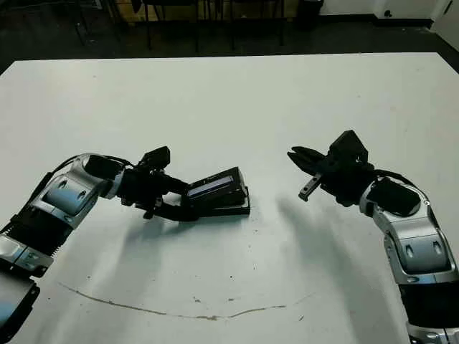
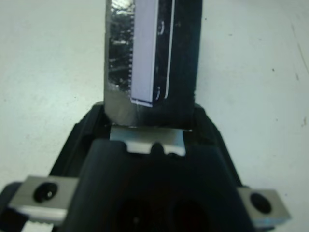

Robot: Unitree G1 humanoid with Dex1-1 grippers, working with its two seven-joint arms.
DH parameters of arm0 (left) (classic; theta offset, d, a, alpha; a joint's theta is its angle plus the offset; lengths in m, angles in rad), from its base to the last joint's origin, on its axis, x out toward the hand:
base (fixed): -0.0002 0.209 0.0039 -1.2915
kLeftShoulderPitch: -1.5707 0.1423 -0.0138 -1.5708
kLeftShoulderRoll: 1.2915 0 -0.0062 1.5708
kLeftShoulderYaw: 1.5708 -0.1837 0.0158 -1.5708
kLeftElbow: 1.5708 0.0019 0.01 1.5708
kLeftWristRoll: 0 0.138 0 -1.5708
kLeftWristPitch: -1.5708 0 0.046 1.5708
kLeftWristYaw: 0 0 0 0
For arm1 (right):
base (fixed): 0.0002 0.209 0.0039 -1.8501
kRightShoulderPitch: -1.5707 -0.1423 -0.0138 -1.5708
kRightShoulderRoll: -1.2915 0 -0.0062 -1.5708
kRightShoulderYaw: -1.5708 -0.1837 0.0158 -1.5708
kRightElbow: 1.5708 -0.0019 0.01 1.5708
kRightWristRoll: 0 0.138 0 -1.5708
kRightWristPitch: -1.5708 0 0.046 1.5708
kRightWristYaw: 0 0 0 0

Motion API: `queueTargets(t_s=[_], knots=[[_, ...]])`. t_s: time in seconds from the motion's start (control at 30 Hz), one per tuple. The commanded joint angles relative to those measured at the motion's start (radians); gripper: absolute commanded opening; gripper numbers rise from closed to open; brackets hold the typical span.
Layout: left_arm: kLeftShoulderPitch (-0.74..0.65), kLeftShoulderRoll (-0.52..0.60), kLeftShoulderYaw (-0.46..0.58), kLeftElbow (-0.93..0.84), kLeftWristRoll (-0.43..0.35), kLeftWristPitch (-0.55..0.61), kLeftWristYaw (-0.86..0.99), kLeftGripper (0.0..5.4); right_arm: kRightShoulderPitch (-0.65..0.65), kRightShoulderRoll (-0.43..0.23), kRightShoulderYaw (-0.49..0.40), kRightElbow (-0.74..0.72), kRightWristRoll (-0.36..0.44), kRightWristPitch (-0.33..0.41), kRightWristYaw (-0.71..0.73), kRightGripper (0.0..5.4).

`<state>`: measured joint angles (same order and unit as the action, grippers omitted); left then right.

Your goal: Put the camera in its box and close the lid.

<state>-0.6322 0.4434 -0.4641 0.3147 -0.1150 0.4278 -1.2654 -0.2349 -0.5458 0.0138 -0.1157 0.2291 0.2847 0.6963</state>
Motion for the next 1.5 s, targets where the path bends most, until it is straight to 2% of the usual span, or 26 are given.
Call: queueTargets(t_s=[0.03, 0.2, 0.43, 0.7, 1.0, 1.23, 1.37, 1.5], knots=[[0.042, -0.003, -0.069, 0.017, 0.018, 0.061, -0.058, 2.64, 0.004, 0.005, -0.002, 0.003, 0.001, 0.007, -0.001, 0.00], [0.020, -0.033, -0.088, 0.036, 0.039, 0.049, -0.030, 2.64, 0.001, 0.002, -0.002, -0.010, 0.003, 0.039, -0.008, 0.00], [-0.010, -0.098, -0.127, 0.092, 0.106, -0.006, 0.021, 2.64, 0.006, 0.000, -0.004, -0.007, -0.001, 0.021, -0.004, 0.00], [-0.012, -0.117, -0.164, 0.071, 0.184, -0.070, 0.059, 2.64, 0.016, 0.005, -0.005, 0.000, -0.001, -0.003, -0.003, 0.00], [-0.044, -0.102, -0.204, 0.026, 0.227, -0.009, 0.023, 2.64, 0.019, 0.010, -0.007, -0.005, 0.012, 0.014, -0.005, 0.00], [-0.032, -0.076, -0.192, 0.023, 0.222, 0.051, 0.020, 2.63, 0.019, 0.008, -0.008, 0.010, 0.018, -0.002, 0.002, 0.00], [-0.018, -0.054, -0.177, 0.026, 0.228, 0.050, 0.041, 3.34, 0.020, 0.007, -0.008, 0.005, 0.019, 0.010, -0.001, 0.00], [0.012, -0.019, -0.160, 0.009, 0.239, -0.035, 0.074, 4.06, 0.018, 0.006, -0.005, 0.002, 0.015, 0.014, -0.003, 0.00]])
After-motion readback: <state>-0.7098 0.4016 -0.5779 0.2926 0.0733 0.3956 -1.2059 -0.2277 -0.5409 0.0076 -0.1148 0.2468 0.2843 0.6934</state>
